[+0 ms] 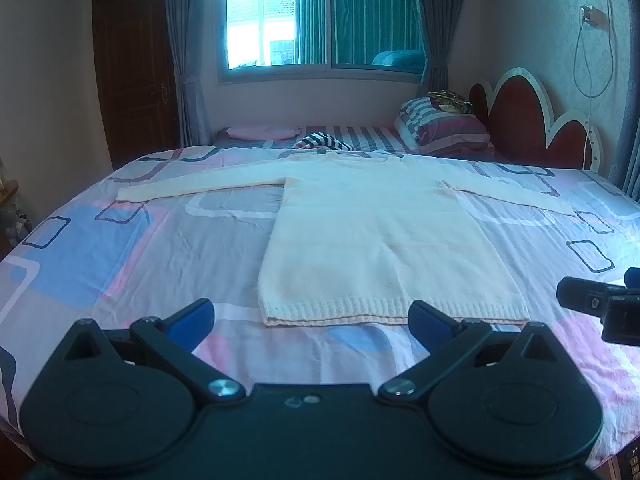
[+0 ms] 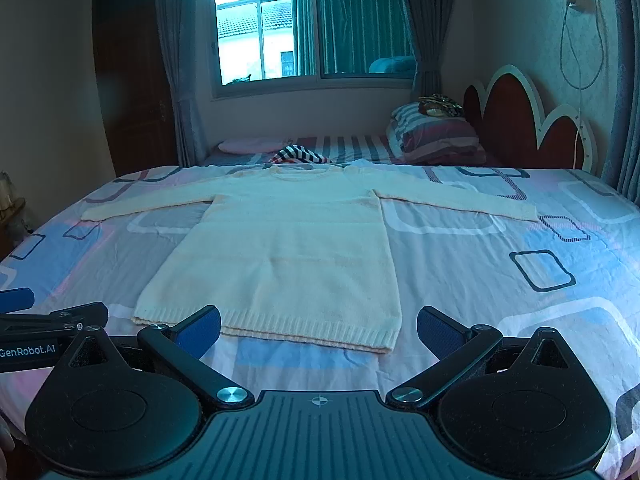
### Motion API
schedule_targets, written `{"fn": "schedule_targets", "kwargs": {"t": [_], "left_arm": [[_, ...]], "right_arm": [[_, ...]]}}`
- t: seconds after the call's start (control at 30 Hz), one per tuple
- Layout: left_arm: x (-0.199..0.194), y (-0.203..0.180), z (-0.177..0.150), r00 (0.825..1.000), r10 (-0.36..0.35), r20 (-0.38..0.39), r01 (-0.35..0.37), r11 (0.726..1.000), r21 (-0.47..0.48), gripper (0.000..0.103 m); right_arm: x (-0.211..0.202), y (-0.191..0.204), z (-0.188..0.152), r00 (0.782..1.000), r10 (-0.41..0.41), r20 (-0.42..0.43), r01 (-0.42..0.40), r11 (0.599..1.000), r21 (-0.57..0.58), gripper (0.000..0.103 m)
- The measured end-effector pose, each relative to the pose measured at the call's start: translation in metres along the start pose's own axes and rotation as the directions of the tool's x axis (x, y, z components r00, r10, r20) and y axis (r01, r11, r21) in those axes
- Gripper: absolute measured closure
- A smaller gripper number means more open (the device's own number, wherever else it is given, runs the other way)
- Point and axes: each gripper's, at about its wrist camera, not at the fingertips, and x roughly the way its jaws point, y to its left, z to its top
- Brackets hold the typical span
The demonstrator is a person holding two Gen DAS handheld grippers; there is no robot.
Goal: Fold small clothes
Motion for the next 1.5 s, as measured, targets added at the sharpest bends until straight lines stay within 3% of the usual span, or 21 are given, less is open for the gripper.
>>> {"fn": "schedule_targets", "kwargs": {"t": [1.5], "left_arm": [[-0.0005, 0.0040, -0.0001, 1.000, 0.010, 0.002, -0.010, 1.000, -0.016, 0.000]], "right_arm": [[0.0024, 0.0023, 0.0009, 1.000, -0.004, 0.000, 0.004, 1.000, 0.004, 0.000]]}}
